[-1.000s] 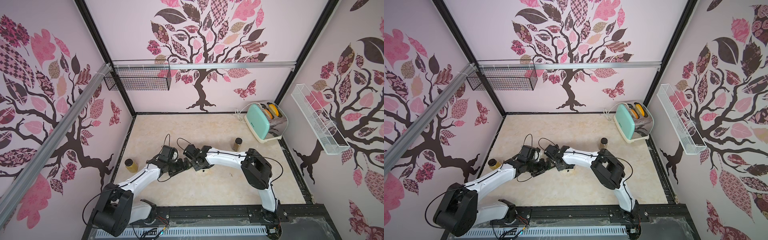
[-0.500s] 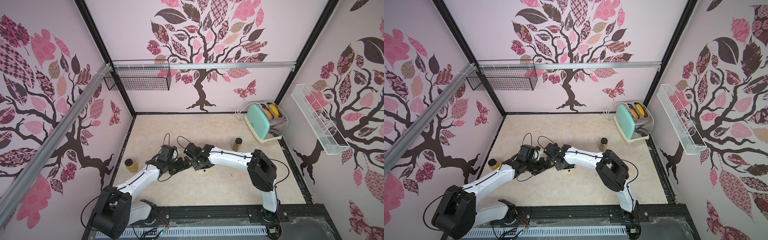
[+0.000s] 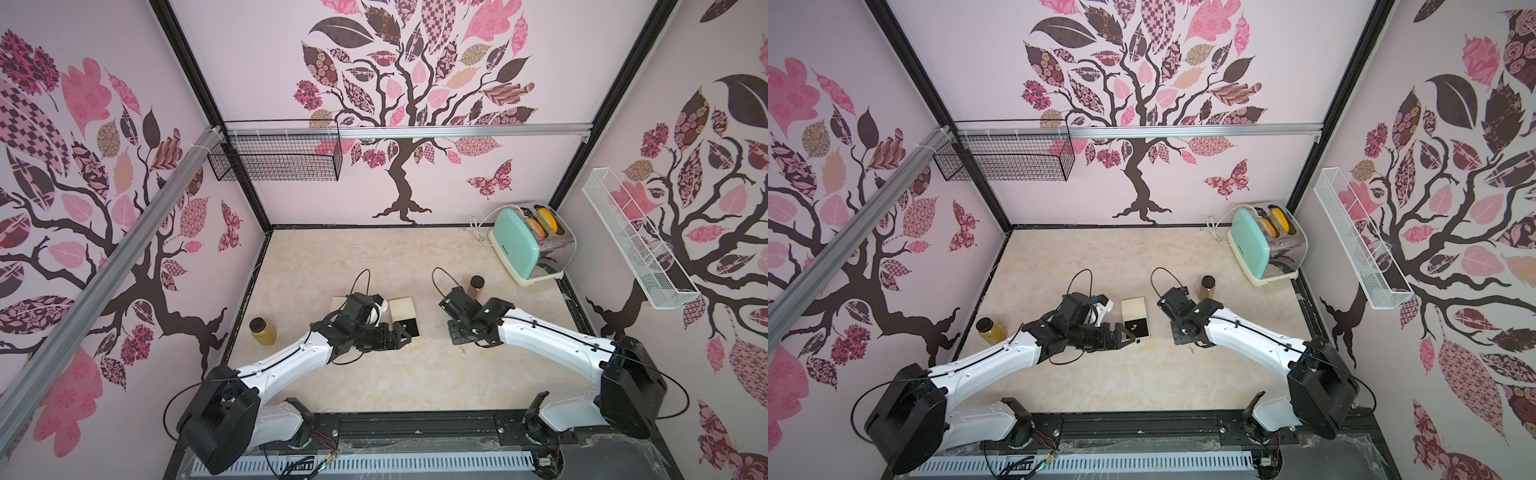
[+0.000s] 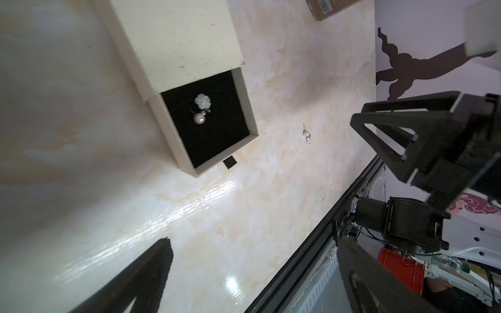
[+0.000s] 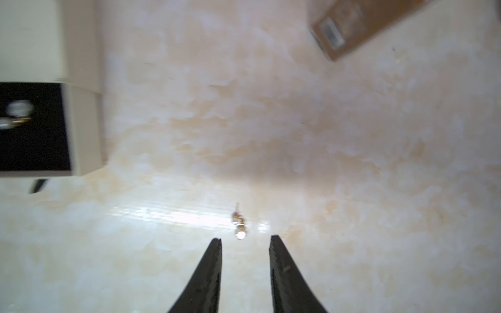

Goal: Place the earrings into the drawer-style jewelry box
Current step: Insert the earring into the inner lining, then move the earring at the center of the board.

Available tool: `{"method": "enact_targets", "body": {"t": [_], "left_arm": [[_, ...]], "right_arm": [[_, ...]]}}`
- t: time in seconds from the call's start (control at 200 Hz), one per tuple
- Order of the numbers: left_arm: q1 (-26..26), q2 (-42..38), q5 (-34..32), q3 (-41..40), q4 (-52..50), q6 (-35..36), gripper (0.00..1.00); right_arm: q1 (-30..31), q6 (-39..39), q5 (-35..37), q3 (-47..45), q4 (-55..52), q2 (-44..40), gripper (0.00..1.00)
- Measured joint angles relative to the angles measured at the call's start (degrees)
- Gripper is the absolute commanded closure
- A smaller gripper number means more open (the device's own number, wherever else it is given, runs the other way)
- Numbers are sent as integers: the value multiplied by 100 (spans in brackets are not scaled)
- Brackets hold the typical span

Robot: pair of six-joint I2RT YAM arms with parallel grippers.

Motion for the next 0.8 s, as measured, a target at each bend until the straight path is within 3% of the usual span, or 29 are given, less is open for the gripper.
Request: {"method": "enact_targets", "body": {"t": [0.185, 0.47, 0.8], "left_arm": [[-262, 723, 153, 538, 205, 105, 4], [-262, 728, 195, 675, 205, 238, 3], [-262, 728, 190, 675, 125, 282, 3]], "right_arm": [[-195, -177, -592, -321, 361, 308, 71], [-415, -461, -1104, -319, 717, 789, 72], [-415, -555, -1202, -319, 802, 927, 77]]}}
